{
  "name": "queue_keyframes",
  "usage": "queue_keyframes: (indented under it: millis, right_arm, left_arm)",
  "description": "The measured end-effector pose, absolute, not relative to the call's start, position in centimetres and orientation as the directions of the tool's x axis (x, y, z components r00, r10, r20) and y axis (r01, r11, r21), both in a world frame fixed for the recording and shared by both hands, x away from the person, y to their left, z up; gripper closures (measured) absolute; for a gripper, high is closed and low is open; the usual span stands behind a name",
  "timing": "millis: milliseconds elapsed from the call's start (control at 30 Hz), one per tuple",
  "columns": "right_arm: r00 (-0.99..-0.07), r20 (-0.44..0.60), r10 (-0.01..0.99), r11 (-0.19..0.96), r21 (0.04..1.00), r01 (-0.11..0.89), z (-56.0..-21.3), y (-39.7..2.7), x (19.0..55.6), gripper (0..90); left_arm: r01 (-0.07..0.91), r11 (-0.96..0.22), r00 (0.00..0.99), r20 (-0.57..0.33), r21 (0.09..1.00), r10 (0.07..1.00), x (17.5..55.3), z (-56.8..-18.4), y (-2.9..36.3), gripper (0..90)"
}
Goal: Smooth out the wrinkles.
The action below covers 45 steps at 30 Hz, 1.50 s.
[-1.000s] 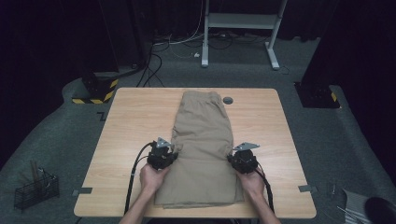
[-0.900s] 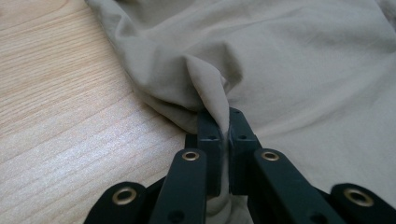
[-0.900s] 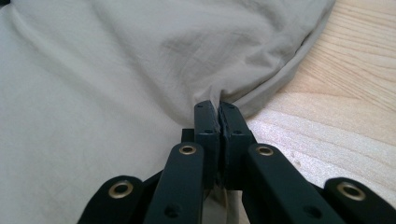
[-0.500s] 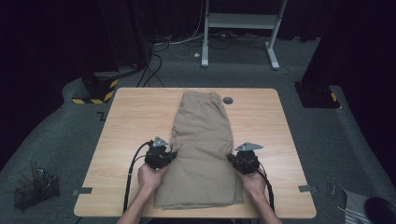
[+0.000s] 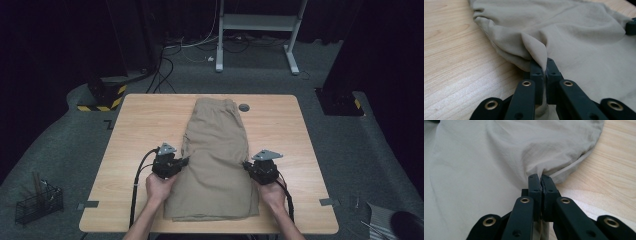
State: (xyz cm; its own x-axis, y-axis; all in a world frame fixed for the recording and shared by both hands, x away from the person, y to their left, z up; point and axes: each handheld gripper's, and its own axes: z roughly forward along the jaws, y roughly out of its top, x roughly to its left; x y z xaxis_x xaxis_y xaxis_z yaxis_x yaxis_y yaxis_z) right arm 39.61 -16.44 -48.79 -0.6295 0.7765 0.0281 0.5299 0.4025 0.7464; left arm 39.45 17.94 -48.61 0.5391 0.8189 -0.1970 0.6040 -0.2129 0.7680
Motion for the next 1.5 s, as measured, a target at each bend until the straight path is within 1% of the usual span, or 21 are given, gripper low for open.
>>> queue_keyframes:
  millis: [100, 267, 400, 500, 667, 833, 1067, 1167, 1333, 1500]
  right_arm:
    - [-0.631, 0.026, 0.776, 0.399, 0.754, 0.522, -48.3, -16.5, 39.5, 87.9]
    - [-0.64, 0.001, 0.768, 0.406, 0.773, 0.488, -47.2, -16.7, 39.2, 87.9]
    - [-0.643, 0.001, 0.766, 0.399, 0.783, 0.477, -46.8, -16.7, 39.2, 87.9]
    - [-0.65, -0.004, 0.76, 0.404, 0.787, 0.467, -46.3, -16.6, 39.3, 87.9]
    - [-0.655, 0.0, 0.756, 0.389, 0.804, 0.449, -45.2, -16.9, 39.9, 87.9]
    - [-0.657, -0.002, 0.754, 0.375, 0.823, 0.426, -43.7, -17.1, 40.2, 87.9]
    - [-0.668, -0.009, 0.744, 0.378, 0.83, 0.41, -42.5, -17.0, 40.6, 87.9]
    - [-0.669, -0.031, 0.743, 0.392, 0.83, 0.397, -42.1, -16.8, 40.4, 87.8]
    - [-0.66, -0.058, 0.749, 0.385, 0.849, 0.362, -41.3, -16.9, 39.9, 87.8]
    - [-0.664, -0.093, 0.742, 0.398, 0.859, 0.324, -40.6, -16.9, 38.7, 87.9]
  left_arm:
    - [0.595, -0.21, 0.545, -0.196, 0.776, 0.815, 39.3, -48.0, 18.0, 87.4]
    - [0.56, -0.219, 0.559, -0.17, 0.799, 0.811, 39.3, -46.9, 18.0, 87.4]
    - [0.561, -0.202, 0.552, -0.182, 0.803, 0.813, 39.4, -46.5, 18.2, 87.4]
    - [0.546, -0.212, 0.56, -0.165, 0.81, 0.812, 39.3, -45.9, 18.3, 87.4]
    - [0.532, -0.207, 0.565, -0.163, 0.821, 0.809, 39.8, -44.8, 18.4, 87.4]
    - [0.508, -0.223, 0.577, -0.137, 0.832, 0.805, 40.1, -43.4, 18.4, 87.4]
    - [0.48, -0.224, 0.578, -0.114, 0.848, 0.808, 40.3, -41.8, 18.6, 87.4]
    - [0.484, -0.212, 0.579, -0.129, 0.849, 0.805, 40.6, -41.6, 18.7, 87.4]
    - [0.453, -0.245, 0.594, -0.086, 0.857, 0.8, 39.7, -40.5, 18.4, 87.4]
    - [0.447, -0.223, 0.598, -0.104, 0.866, 0.795, 39.3, -40.0, 18.6, 87.4]
